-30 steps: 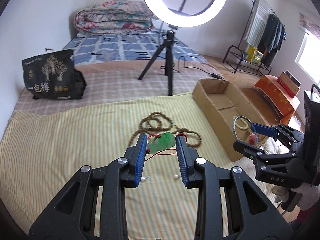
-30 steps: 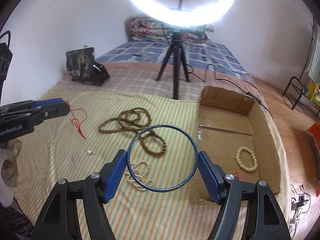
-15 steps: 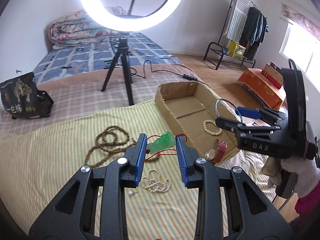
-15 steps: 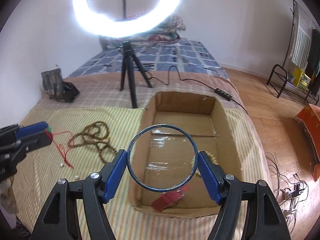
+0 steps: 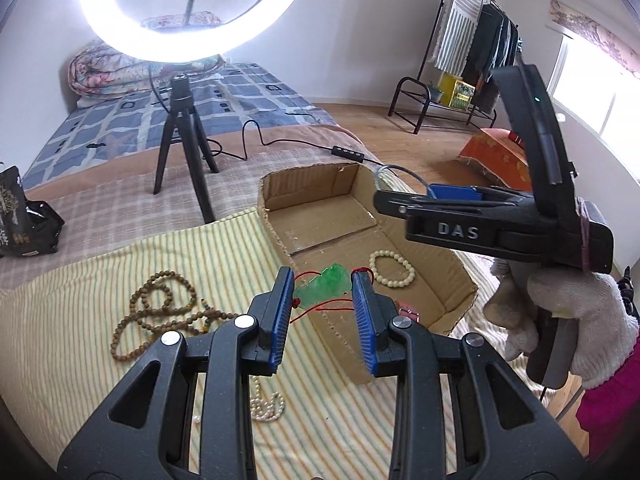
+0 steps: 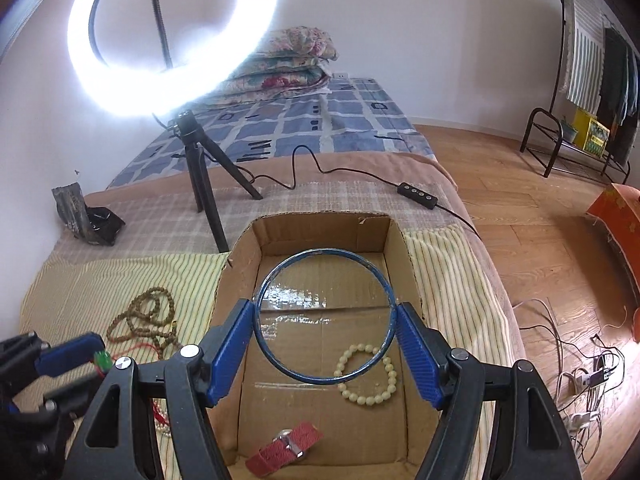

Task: Organize jewelry
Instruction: 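Carry the bangle with the right tool while the left tool carries the pendant over the box, then open the right tool to drop the bangle while the left tool releases the pendant into the box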

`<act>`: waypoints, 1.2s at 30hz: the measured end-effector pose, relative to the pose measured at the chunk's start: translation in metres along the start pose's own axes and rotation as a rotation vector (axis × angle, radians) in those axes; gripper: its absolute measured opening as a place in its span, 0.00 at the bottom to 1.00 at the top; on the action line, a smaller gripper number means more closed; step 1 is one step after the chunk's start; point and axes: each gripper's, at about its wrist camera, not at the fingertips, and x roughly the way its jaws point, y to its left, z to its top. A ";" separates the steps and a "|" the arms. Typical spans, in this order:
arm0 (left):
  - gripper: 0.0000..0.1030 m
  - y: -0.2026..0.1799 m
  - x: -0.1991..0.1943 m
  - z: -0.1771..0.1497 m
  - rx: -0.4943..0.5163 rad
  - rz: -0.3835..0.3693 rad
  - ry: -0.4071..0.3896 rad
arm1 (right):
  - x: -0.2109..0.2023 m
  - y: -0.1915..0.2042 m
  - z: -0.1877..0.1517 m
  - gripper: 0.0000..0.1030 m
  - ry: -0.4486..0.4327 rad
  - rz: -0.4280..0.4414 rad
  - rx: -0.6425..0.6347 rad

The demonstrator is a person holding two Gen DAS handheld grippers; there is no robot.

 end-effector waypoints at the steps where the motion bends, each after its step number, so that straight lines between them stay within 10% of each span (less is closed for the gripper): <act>1: 0.29 -0.003 0.003 0.001 0.001 -0.003 0.001 | 0.002 -0.001 0.001 0.71 0.002 0.001 0.003; 36: 0.39 -0.038 0.032 -0.002 0.070 -0.031 0.045 | 0.017 -0.013 0.012 0.84 -0.009 -0.021 0.043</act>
